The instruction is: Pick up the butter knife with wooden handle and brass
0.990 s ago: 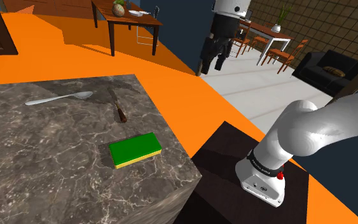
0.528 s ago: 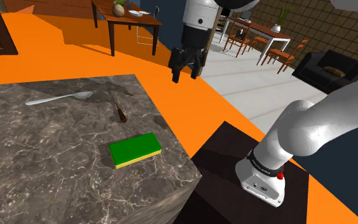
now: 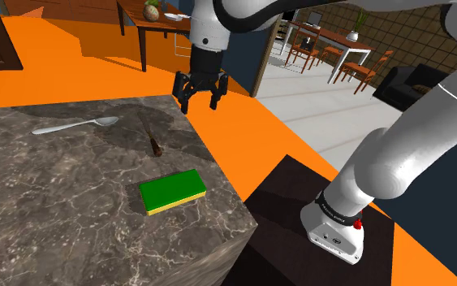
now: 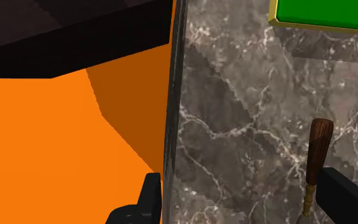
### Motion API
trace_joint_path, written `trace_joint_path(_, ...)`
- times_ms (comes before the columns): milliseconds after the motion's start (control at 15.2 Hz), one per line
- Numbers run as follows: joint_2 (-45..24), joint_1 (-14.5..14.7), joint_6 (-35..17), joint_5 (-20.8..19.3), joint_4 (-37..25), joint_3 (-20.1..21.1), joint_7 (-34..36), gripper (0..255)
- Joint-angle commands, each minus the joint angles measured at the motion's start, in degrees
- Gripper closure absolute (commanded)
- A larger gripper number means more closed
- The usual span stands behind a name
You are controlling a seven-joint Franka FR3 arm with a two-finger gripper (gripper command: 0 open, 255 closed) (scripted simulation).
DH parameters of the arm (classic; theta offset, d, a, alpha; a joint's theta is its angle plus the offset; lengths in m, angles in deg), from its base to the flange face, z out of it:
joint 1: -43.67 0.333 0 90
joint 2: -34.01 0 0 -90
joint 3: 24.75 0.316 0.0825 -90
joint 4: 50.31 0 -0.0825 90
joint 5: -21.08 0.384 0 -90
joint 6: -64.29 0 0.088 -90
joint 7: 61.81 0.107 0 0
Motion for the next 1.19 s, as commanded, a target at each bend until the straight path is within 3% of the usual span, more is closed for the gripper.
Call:
trace_joint_path(0, -4.9, 0.0, -1.7, -1.6, -3.4, 1.1, 3.4, 0)
trace_joint_path(660, -28.7, 4.5, -4.8, -11.8, -23.8, 1.6, 18.5, 0)
trace_joint_path(1122, -30.7, 4.8, -8.8, -12.5, -21.7, 1.2, 18.7, 0)
